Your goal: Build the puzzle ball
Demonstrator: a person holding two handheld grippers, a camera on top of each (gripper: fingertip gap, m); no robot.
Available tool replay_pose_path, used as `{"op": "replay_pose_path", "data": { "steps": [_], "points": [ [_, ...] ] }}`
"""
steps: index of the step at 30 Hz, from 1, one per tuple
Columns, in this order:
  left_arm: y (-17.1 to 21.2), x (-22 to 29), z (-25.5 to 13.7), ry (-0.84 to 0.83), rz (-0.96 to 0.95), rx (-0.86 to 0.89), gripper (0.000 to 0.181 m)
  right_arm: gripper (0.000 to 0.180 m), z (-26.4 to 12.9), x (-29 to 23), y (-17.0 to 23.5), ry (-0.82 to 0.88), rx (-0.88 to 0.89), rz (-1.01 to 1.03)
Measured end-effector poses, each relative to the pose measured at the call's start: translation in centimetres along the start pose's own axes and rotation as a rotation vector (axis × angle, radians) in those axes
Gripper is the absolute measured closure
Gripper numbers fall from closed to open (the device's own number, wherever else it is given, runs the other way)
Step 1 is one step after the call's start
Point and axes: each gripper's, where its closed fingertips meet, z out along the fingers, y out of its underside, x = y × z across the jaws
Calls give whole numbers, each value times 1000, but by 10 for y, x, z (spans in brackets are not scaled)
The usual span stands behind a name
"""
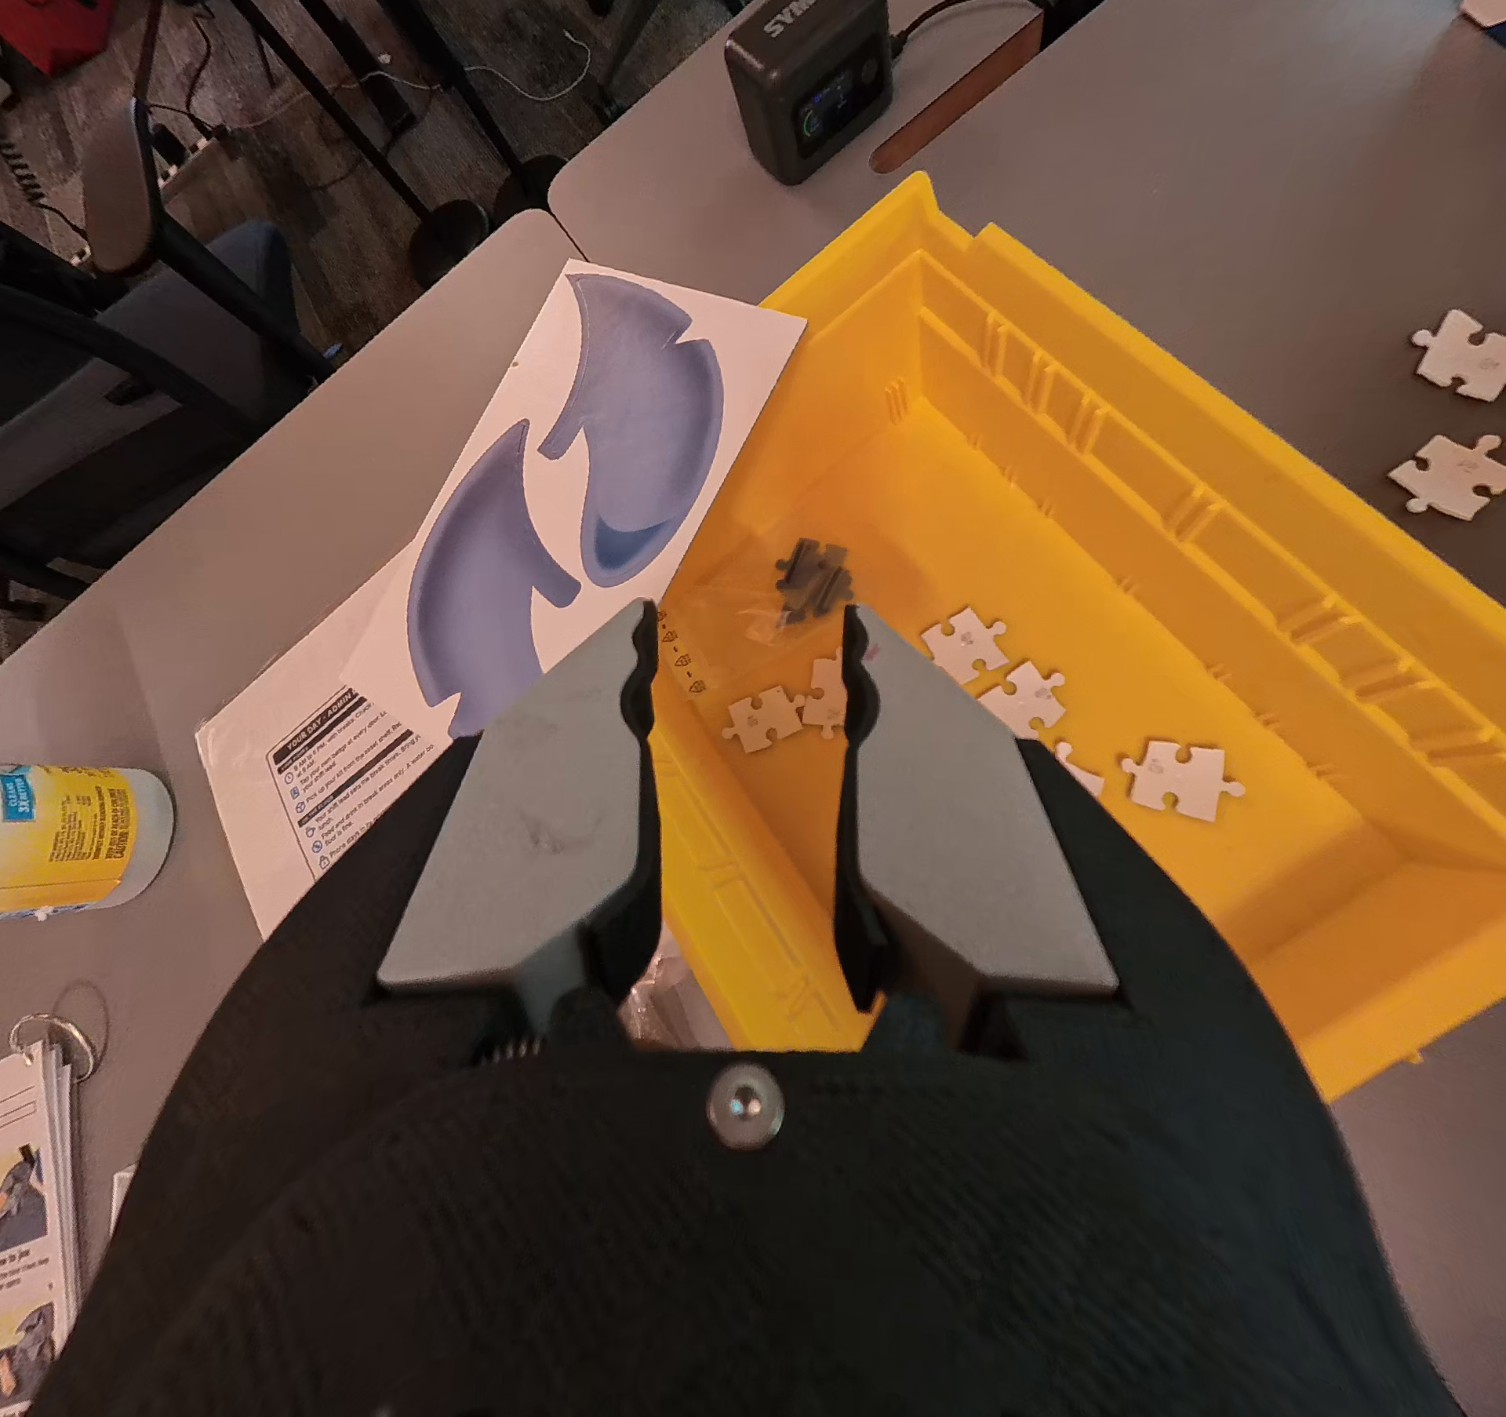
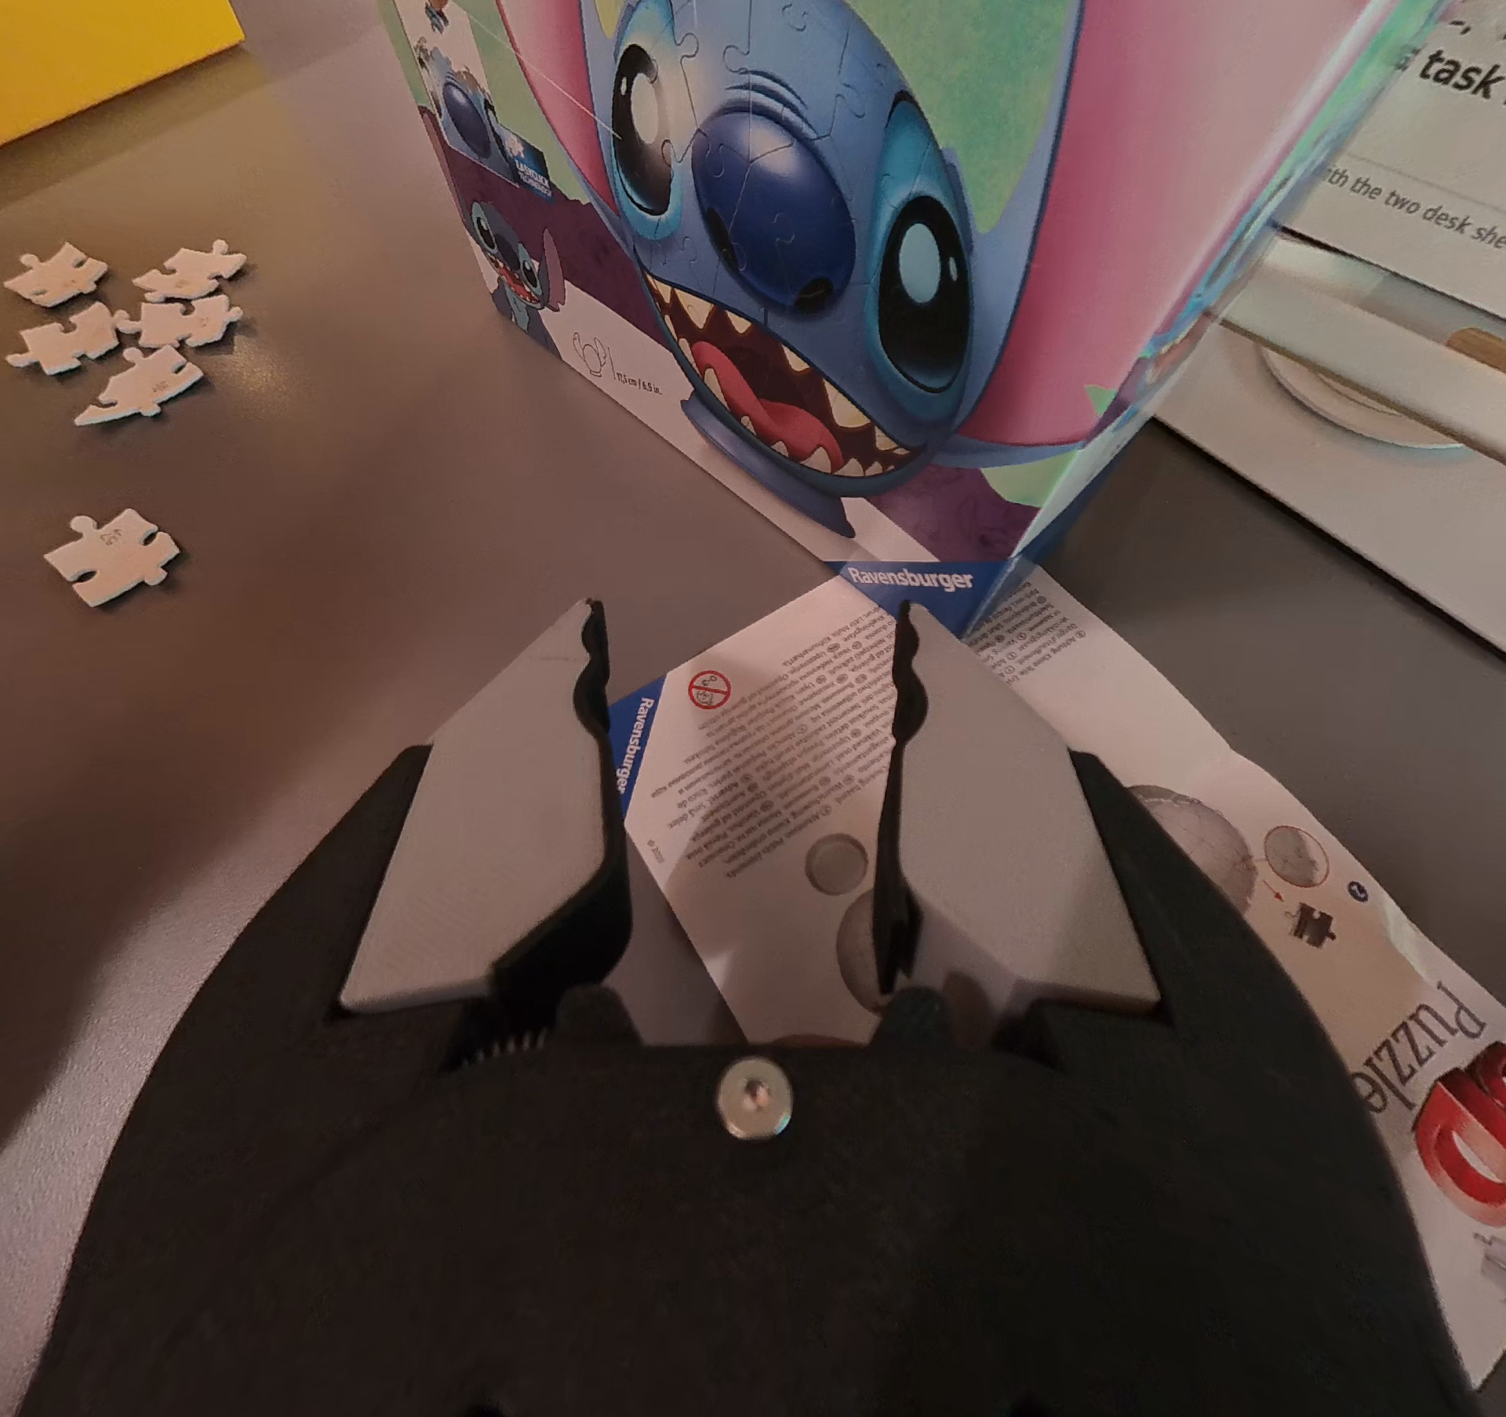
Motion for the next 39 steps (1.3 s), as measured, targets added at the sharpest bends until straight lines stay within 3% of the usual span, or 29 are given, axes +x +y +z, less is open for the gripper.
{"op": "replay_pose_path", "data": {
  "steps": [8, 13, 19, 22, 29, 34, 39],
  "points": [
    [-10, 25, -2, 33, 6, 14, 137, 112, 0, -6, 0, -29, 0, -14],
    [-31, 71, -18, 110, 25, 82, 137, 112, 0, -12, -2, -57, 12, -16],
    [-68, 194, -44, 341, 197, 225, 143, 111, -3, -25, -6, -129, 36, -6],
    [-73, 268, -44, 479, 313, 208, 143, 111, -5, -35, -8, -177, 48, -1],
    [-57, 357, 23, 582, 428, 12, 141, 110, -10, -57, -15, -254, 64, -25],
    [-51, 368, 69, 570, 357, -65, 141, 110, -12, -67, -16, -291, 66, -38],
    [-59, 376, 78, 575, 300, -22, 142, 109, -10, -71, -15, -308, 59, -36]
  ]
}}
